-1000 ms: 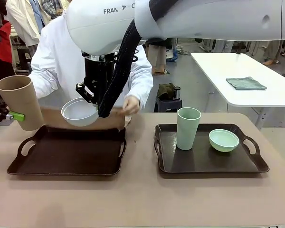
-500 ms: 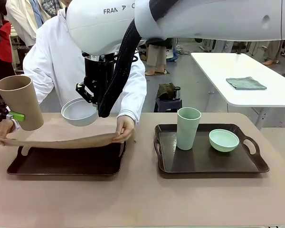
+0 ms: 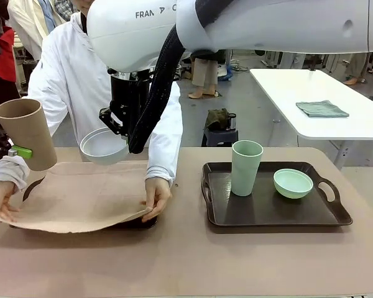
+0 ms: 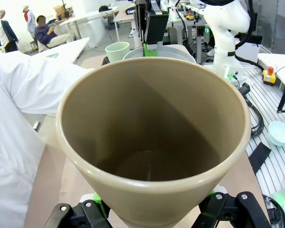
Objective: Set up a tray with a mat and arrange the tableware.
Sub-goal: Place the Picnic Bowl and Reusable plastic cup back onto the Handle tray in front of the human's position.
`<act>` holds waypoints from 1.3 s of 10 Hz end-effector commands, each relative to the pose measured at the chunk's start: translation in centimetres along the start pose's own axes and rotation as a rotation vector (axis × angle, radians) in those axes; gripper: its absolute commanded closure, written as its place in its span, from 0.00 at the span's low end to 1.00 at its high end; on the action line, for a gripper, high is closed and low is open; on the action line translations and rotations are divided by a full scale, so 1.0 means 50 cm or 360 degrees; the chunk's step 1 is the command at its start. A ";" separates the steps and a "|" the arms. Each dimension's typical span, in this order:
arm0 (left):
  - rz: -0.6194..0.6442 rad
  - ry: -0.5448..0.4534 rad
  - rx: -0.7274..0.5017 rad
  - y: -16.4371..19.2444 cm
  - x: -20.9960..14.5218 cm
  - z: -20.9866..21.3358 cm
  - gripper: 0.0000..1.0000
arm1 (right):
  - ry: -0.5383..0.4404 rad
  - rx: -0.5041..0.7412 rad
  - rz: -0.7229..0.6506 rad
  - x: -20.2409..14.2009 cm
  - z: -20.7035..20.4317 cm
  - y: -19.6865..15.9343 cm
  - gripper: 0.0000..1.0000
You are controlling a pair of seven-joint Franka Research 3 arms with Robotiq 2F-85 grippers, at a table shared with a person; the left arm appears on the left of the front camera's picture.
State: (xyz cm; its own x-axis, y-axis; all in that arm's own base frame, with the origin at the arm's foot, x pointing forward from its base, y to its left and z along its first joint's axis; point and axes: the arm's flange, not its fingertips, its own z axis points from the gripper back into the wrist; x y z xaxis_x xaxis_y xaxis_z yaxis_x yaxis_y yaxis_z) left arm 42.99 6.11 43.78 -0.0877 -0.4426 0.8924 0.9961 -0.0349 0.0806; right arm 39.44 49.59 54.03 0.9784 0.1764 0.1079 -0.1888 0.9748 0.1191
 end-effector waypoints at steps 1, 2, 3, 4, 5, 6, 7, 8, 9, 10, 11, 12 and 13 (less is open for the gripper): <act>-0.0018 0.0003 0.0001 0.005 0.005 0.004 1.00 | 0.0000 -0.0012 0.0000 -0.001 -0.001 0.002 1.00; -0.0018 0.0003 0.0001 0.005 0.005 0.004 1.00 | 0.0000 -0.0012 0.0000 -0.001 -0.001 0.002 1.00; -0.0018 0.0003 0.0001 0.005 0.005 0.004 1.00 | 0.0000 -0.0012 0.0000 -0.001 -0.001 0.002 1.00; -0.0018 0.0003 0.0001 0.005 0.005 0.004 1.00 | 0.0000 -0.0012 0.0000 -0.001 -0.001 0.002 1.00; -0.0018 0.0003 0.0001 0.005 0.005 0.004 1.00 | 0.0000 -0.0012 0.0000 -0.001 -0.001 0.002 1.00; -0.0018 0.0003 0.0001 0.005 0.005 0.004 1.00 | 0.0000 -0.0012 0.0000 -0.001 -0.001 0.002 1.00; -0.0018 0.0003 0.0001 0.005 0.005 0.004 1.00 | 0.0000 -0.0012 0.0000 -0.001 -0.001 0.002 1.00; -0.0018 0.0003 0.0001 0.005 0.005 0.004 1.00 | 0.0000 -0.0012 0.0000 -0.001 -0.001 0.002 1.00; -0.0018 0.0003 0.0001 0.005 0.005 0.004 1.00 | 0.0000 -0.0012 0.0000 -0.001 -0.001 0.002 1.00; -0.0018 0.0003 0.0001 0.005 0.005 0.004 1.00 | 0.0000 -0.0012 0.0000 -0.001 -0.001 0.002 1.00; -0.0018 0.0003 0.0001 0.005 0.005 0.004 1.00 | 0.0000 0.0000 0.0000 0.000 0.000 0.000 0.96; -0.0018 0.0003 0.0001 0.005 0.005 0.004 1.00 | 0.0047 0.0000 -0.0027 0.011 -0.021 -0.007 0.96; -0.0018 0.0003 0.0001 0.005 0.005 0.004 1.00 | 0.0000 0.0000 0.0000 0.000 0.000 0.000 0.96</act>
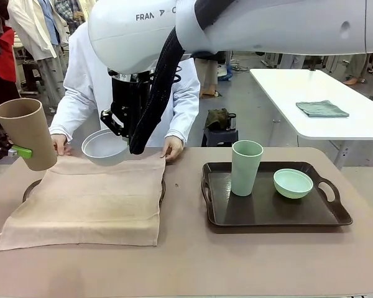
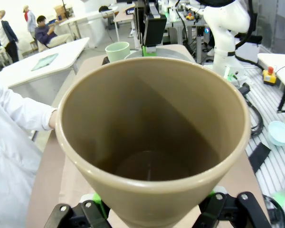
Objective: Set up a tray with a mat and arrange the tableware.
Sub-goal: Place the Picnic Bowl and Reusable plastic cup back onto the Handle tray in front of the human's position.
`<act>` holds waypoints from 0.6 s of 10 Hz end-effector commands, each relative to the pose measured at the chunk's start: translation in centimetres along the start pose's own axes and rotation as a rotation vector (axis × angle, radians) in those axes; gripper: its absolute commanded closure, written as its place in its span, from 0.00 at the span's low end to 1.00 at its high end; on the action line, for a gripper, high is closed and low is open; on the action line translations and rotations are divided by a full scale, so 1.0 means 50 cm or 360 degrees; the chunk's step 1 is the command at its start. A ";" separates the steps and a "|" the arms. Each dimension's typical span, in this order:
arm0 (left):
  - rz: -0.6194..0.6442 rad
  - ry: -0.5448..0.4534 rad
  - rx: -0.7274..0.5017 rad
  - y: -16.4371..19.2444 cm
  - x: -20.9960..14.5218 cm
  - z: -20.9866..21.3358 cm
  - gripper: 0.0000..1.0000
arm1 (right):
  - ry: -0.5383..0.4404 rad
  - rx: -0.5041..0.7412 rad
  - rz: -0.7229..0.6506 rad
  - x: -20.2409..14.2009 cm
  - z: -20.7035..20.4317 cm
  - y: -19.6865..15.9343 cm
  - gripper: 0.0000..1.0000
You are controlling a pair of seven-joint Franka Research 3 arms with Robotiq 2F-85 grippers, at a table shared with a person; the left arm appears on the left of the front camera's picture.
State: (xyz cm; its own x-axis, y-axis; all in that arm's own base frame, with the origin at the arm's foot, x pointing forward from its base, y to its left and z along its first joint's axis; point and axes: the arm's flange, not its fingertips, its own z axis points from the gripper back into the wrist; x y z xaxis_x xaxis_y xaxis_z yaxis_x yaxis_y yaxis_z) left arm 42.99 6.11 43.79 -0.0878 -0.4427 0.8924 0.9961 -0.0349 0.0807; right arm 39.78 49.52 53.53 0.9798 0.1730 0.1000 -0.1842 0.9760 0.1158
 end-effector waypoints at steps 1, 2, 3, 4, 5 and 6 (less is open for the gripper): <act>-0.0017 0.0003 0.0001 0.005 0.005 0.004 1.00 | -0.0012 0.0006 0.0007 -0.005 0.010 0.004 0.96; -0.0017 0.0003 0.0001 0.005 0.005 0.004 1.00 | -0.0012 0.0006 0.0007 -0.005 0.010 0.004 0.96; -0.0017 0.0003 0.0001 0.005 0.005 0.004 1.00 | -0.0012 0.0006 0.0007 -0.005 0.010 0.004 0.96; -0.0017 0.0003 0.0001 0.005 0.005 0.004 1.00 | -0.0012 0.0006 0.0007 -0.005 0.010 0.004 0.96; -0.0017 0.0003 0.0001 0.005 0.005 0.004 1.00 | -0.0012 0.0006 0.0007 -0.005 0.010 0.004 0.96; -0.0017 0.0003 0.0001 0.005 0.005 0.004 1.00 | -0.0012 0.0006 0.0007 -0.005 0.010 0.004 0.96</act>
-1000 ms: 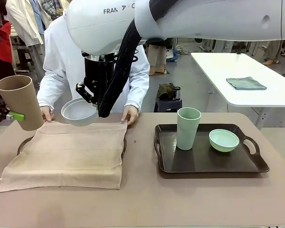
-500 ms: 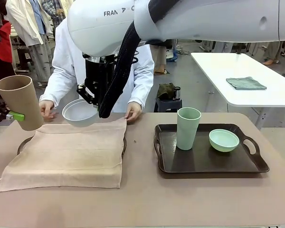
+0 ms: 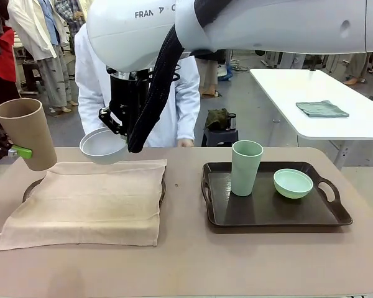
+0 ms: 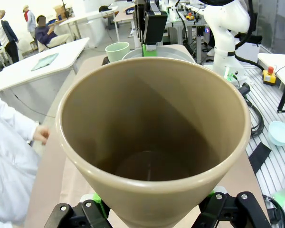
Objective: Set up a tray with a mat and arrange the tableware.
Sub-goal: Place the Picnic Bowl and Reusable plastic cup back onto the Handle tray in front of the human's position.
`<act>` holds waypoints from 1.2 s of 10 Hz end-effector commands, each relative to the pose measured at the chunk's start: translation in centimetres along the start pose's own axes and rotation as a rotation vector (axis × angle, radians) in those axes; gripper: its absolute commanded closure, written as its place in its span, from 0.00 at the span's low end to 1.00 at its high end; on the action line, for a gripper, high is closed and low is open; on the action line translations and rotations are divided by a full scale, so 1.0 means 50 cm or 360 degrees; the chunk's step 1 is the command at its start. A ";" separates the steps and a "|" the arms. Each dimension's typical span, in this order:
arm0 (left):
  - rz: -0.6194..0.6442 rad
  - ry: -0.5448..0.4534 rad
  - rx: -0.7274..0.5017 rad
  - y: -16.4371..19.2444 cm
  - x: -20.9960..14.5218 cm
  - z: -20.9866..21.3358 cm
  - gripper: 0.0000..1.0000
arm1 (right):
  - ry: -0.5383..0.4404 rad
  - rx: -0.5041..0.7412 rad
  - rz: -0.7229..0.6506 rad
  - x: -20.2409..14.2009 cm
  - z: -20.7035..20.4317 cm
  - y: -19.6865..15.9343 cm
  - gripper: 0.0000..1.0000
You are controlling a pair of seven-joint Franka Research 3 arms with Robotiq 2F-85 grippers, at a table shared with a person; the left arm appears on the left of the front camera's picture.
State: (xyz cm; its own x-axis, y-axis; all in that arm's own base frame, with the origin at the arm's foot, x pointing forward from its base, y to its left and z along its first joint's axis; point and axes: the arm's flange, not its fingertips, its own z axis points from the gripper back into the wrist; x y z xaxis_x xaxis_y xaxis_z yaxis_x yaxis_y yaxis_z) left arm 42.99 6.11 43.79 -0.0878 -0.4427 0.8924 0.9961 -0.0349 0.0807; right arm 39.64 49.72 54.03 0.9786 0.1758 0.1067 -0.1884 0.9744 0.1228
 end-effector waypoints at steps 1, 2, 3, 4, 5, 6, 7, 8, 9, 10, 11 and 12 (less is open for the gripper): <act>0.0000 0.0000 0.0000 0.000 0.000 0.000 0.15 | 0.0000 0.0000 0.0000 0.000 0.000 0.000 0.96; -0.0007 -0.0025 -0.0029 0.001 -0.026 -0.014 0.15 | -0.0006 0.0031 0.0030 0.006 -0.026 -0.016 0.96; -0.0015 -0.0038 -0.0058 0.002 -0.054 -0.027 0.15 | -0.0017 0.0059 0.0030 0.015 -0.053 -0.028 0.96; -0.0015 -0.0050 -0.0084 -0.001 -0.085 -0.043 0.15 | -0.0004 0.0078 0.0015 0.024 -0.082 -0.039 0.96; -0.0014 -0.0085 -0.0119 -0.001 -0.115 -0.059 0.15 | 0.0017 0.0075 0.0016 0.033 -0.115 -0.047 0.96; -0.0016 -0.0139 -0.0144 -0.001 -0.143 -0.072 0.15 | 0.0039 0.0088 0.0022 0.040 -0.149 -0.052 0.96; -0.0035 -0.0144 -0.0157 -0.003 -0.165 -0.086 0.15 | 0.0036 0.0098 0.0026 0.043 -0.181 -0.056 0.96; -0.0070 -0.0128 -0.0151 -0.001 -0.180 -0.092 0.15 | 0.0042 0.0091 0.0031 0.049 -0.210 -0.056 0.96; -0.0098 -0.0124 -0.0146 -0.001 -0.200 -0.107 0.15 | 0.0062 0.0075 0.0030 0.049 -0.243 -0.061 0.96; -0.0112 -0.0119 -0.0147 0.010 -0.217 -0.117 0.15 | 0.0059 0.0071 0.0030 0.056 -0.270 -0.063 0.96; -0.0115 -0.0113 -0.0136 0.017 -0.228 -0.129 0.15 | 0.0081 0.0064 0.0022 0.057 -0.299 -0.062 0.96; -0.0117 -0.0104 -0.0089 0.027 -0.231 -0.133 0.15 | 0.0090 0.0069 -0.0013 0.059 -0.310 -0.059 0.96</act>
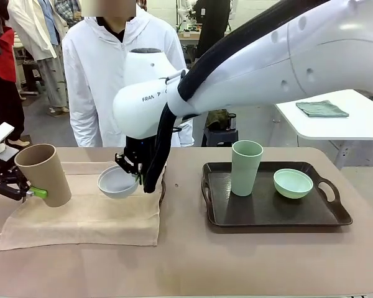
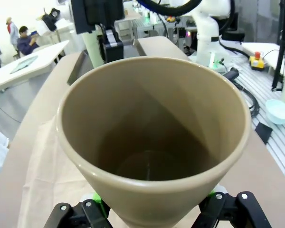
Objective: Set up a tray with a mat and arrange the tableware.
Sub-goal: Place the Picnic Bowl and Reusable plastic cup back onto the Handle tray in front of the human's position.
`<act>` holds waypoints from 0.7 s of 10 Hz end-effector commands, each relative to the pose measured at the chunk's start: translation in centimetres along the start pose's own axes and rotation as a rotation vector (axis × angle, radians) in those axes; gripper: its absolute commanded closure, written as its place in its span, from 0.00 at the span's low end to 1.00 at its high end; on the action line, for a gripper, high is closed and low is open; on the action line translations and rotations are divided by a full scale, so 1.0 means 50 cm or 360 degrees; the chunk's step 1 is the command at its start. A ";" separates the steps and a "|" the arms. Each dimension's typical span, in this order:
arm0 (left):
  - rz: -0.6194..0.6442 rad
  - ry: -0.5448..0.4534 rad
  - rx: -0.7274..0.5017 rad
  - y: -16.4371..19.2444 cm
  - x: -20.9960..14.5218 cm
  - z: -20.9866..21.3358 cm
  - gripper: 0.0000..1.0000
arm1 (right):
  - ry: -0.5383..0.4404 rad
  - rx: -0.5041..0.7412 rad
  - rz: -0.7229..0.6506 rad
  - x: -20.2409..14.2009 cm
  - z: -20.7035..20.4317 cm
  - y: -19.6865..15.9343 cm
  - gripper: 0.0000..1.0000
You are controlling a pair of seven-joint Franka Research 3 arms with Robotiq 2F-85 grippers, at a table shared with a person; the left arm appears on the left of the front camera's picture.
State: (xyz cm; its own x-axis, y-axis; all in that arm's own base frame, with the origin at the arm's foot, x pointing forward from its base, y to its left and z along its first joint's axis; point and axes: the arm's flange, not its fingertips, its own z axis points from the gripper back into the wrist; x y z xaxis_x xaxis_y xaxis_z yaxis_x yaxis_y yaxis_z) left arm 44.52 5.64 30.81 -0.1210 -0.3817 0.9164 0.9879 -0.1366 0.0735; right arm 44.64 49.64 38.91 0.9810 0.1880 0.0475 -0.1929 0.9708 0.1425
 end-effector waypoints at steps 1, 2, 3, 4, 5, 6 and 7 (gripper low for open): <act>-0.0051 -0.0003 0.0101 0.024 0.000 -0.011 0.15 | 0.0010 0.0041 -0.0031 -0.011 0.002 -0.008 0.96; 0.0000 0.0000 0.0000 0.000 0.000 0.000 0.15 | 0.0000 0.0000 0.0000 0.000 0.000 0.000 0.96; 0.0000 0.0000 0.0000 0.000 0.000 0.000 0.15 | 0.0000 0.0000 0.0000 0.000 0.000 0.000 0.96; 0.0000 0.0000 0.0000 0.000 0.000 0.000 0.15 | 0.0000 0.0000 0.0000 0.000 0.000 0.000 0.96; 0.0000 0.0000 0.0000 0.000 0.000 0.000 0.15 | 0.0004 0.0003 -0.0009 0.004 -0.006 -0.001 0.96; 0.0007 0.0005 0.0019 0.008 -0.007 -0.004 0.15 | 0.0030 0.0016 0.0015 0.004 -0.015 -0.007 0.96; -0.0012 -0.0005 0.0021 0.010 -0.008 -0.003 0.15 | 0.0061 0.0026 0.0023 0.008 -0.030 -0.006 0.96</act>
State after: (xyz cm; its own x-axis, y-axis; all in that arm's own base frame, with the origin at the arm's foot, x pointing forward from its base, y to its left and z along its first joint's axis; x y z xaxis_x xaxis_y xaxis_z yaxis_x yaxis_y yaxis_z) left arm 44.93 5.51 30.42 -0.1153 -0.3842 0.9160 0.9896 -0.1244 0.0724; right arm 44.98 49.72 38.14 0.9811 0.1900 0.0375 -0.1934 0.9706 0.1430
